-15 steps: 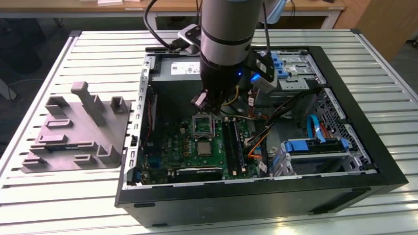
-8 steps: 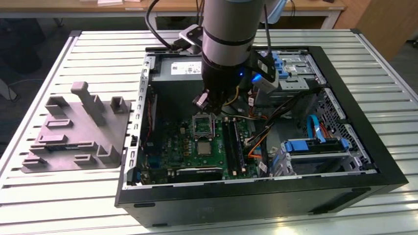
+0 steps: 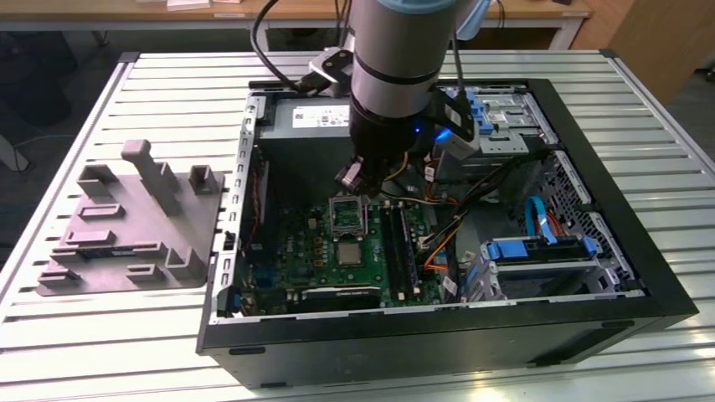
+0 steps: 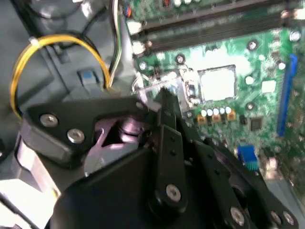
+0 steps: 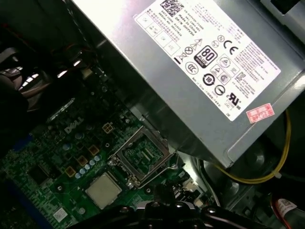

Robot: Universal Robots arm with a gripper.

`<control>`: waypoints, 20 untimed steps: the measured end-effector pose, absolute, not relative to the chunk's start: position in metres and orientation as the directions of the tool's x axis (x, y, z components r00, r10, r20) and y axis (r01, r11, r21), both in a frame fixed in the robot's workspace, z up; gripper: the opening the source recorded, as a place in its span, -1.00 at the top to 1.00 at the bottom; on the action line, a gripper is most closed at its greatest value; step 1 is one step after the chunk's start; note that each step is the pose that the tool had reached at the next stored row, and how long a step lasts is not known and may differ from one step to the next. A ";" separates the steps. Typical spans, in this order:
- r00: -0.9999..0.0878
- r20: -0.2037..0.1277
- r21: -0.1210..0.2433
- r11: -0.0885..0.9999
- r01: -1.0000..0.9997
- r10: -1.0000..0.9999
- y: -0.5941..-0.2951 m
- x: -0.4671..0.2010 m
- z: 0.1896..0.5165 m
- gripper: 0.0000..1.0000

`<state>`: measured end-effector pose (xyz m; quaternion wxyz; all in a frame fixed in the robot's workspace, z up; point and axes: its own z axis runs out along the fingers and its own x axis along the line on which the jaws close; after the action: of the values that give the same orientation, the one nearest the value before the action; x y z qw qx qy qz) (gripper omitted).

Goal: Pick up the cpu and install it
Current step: 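Close the cpu cover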

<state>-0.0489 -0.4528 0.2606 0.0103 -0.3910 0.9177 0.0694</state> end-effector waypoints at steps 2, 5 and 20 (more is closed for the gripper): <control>-0.694 -0.088 0.134 0.682 -0.719 -0.715 -0.453 -0.046 0.260 0.79; -0.681 -0.091 0.136 0.669 -0.731 -0.726 -0.453 -0.044 0.256 0.79; -0.668 -0.098 0.143 0.654 -0.743 -0.737 -0.447 -0.037 0.238 0.79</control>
<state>-0.0374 -0.4470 0.2382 0.0156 -0.4070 0.9093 0.0854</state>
